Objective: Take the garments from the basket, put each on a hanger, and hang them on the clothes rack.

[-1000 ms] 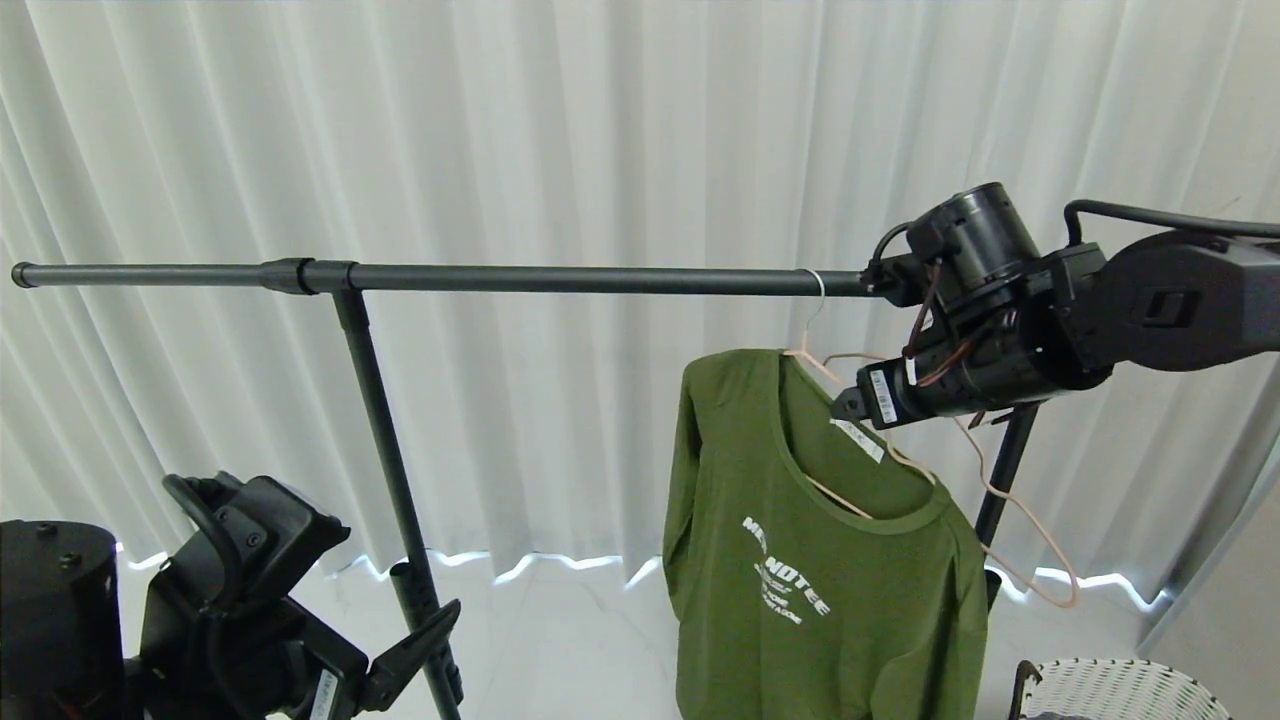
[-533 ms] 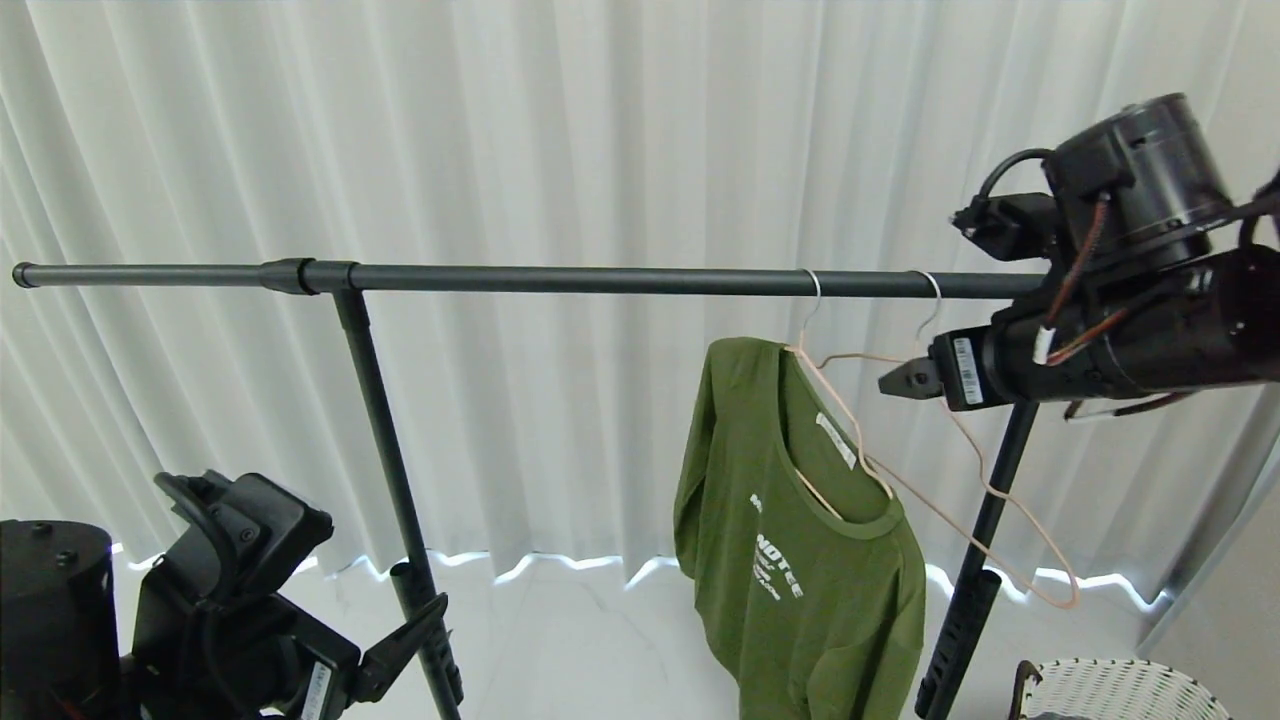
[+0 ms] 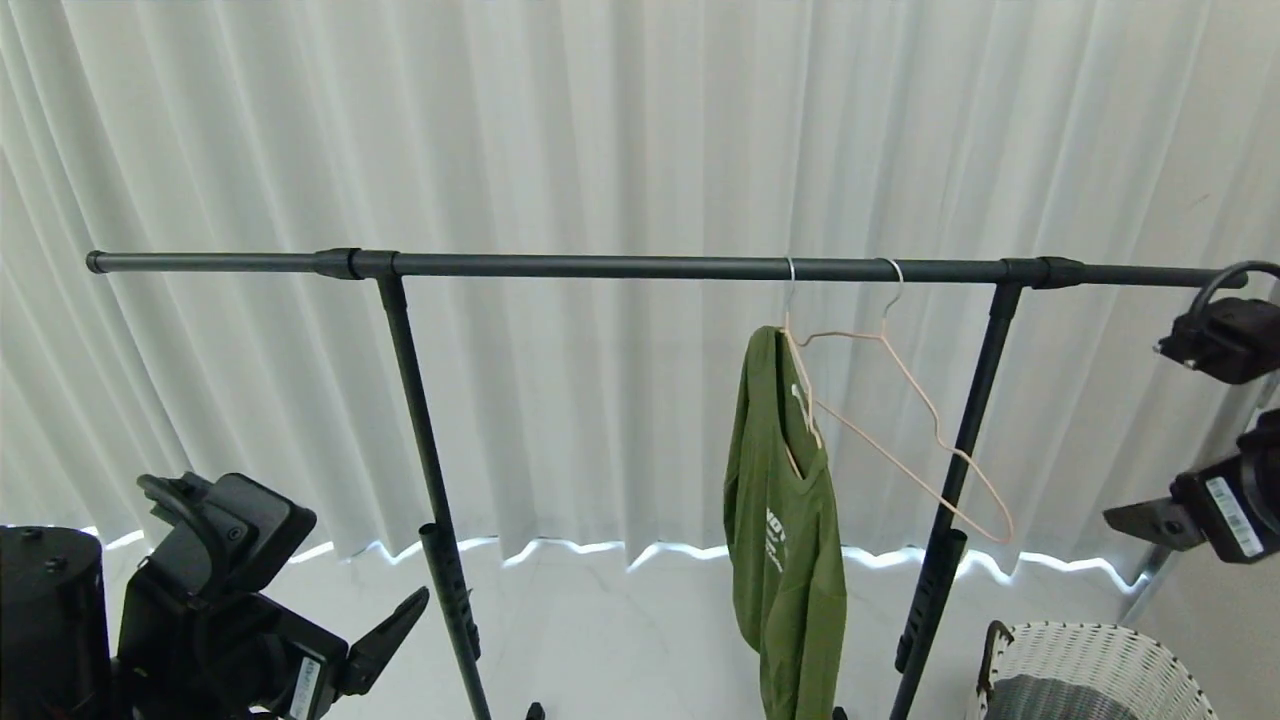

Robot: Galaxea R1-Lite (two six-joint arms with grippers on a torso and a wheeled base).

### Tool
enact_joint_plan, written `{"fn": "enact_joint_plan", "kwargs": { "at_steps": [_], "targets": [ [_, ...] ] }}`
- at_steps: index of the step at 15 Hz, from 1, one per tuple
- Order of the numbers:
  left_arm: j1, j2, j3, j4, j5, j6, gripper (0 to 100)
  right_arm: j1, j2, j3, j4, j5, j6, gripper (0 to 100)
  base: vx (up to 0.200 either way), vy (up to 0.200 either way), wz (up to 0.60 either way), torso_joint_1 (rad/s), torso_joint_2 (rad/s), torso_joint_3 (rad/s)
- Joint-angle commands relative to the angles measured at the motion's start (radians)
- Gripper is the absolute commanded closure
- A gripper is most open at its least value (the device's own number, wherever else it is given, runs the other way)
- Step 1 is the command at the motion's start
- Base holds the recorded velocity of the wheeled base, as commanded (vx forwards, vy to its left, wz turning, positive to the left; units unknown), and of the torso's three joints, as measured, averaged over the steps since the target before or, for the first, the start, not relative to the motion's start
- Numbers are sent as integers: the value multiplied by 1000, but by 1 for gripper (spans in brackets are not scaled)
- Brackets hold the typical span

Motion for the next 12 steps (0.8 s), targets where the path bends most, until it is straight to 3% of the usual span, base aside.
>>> {"fn": "enact_joint_plan", "kwargs": {
  "at_steps": [1, 4, 6, 8, 12],
  "targets": [
    [3, -11, 12, -2, 8, -2, 0, -102, -116, 153, -70, -4, -90, 0, -200, 0, 0, -2, 2, 7],
    [20, -76, 38, 0, 19, 4, 0, -165, -138, 348, -346, -7, -174, 0, -200, 0, 0, -1, -1, 2],
    [62, -97, 47, 1, 19, 4, 0, -206, -139, 475, -550, -12, -275, 0, -200, 0, 0, -2, 2, 5],
    [85, -118, 58, 1, 19, 4, 0, -237, -141, 558, -679, -9, -355, 0, 0, 0, 0, 0, 0, 0],
    [85, -125, 77, 1, 16, 6, 0, -242, -159, 670, -814, -3, -361, 0, 0, 0, 0, 0, 0, 0]
  ]
}}
